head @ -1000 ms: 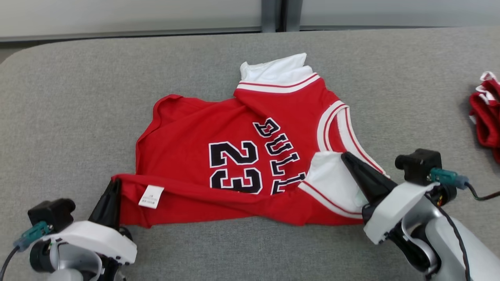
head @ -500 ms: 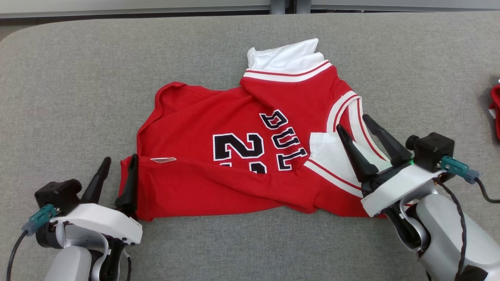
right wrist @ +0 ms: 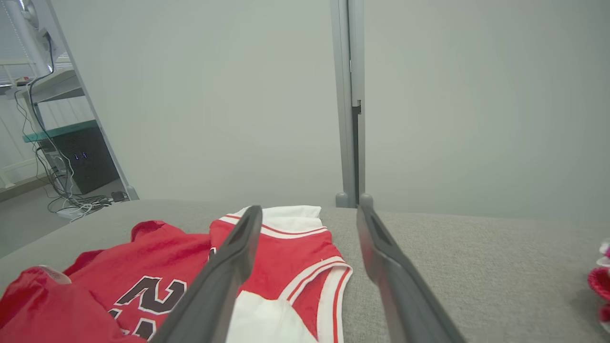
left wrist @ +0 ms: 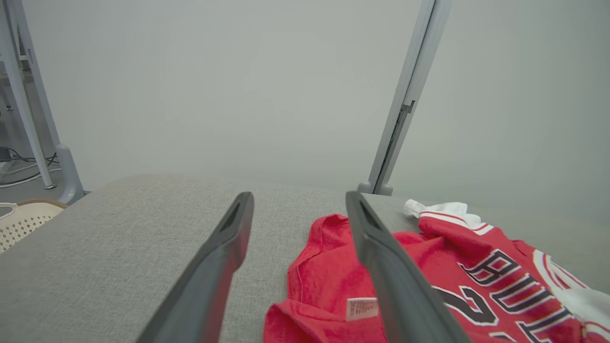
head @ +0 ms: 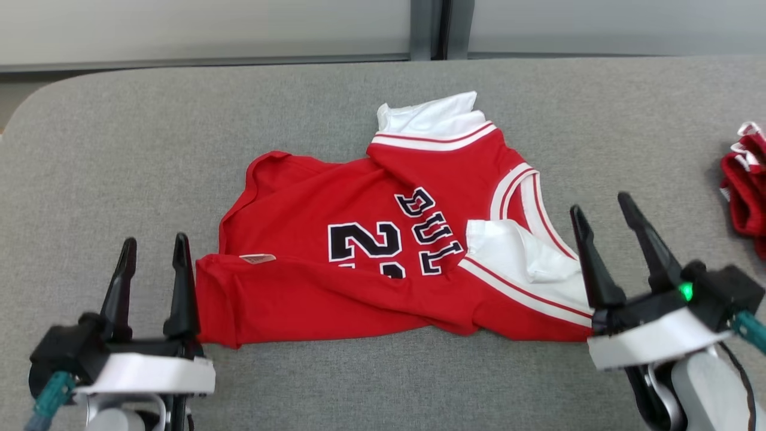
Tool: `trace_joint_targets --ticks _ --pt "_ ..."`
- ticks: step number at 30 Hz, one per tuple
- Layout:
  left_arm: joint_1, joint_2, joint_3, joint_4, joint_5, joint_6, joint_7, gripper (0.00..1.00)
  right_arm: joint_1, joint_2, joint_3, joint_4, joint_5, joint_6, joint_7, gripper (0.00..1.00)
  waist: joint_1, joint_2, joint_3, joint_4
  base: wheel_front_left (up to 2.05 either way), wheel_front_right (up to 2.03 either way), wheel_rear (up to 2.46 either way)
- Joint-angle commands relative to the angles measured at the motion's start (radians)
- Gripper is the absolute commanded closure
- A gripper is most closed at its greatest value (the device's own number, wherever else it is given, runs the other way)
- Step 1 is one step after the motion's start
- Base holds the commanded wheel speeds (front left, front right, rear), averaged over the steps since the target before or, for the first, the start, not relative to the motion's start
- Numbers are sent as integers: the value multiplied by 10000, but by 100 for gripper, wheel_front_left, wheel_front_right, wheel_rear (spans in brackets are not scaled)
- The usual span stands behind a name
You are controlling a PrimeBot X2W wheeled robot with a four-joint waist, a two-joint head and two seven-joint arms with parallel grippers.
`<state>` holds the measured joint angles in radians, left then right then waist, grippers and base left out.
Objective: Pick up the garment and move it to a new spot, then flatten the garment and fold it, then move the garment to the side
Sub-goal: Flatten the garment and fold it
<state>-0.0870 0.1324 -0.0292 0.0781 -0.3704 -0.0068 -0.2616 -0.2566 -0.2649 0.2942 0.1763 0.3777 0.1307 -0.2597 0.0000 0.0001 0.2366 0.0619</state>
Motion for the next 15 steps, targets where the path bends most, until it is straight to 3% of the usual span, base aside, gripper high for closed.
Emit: trace_joint_targets --ticks 1,15 --pt "313 39 85 -129 217 103 -30 0 441 70 -173 -221 -155 -1 -24 0 0 -1 -259 -107 0 0 0" --pt "1803 75 -165 385 866 33 -38 0 2753 664 -1073 -1429 -710 -1 804 0 0 -1 -1018 -348 0 0 0"
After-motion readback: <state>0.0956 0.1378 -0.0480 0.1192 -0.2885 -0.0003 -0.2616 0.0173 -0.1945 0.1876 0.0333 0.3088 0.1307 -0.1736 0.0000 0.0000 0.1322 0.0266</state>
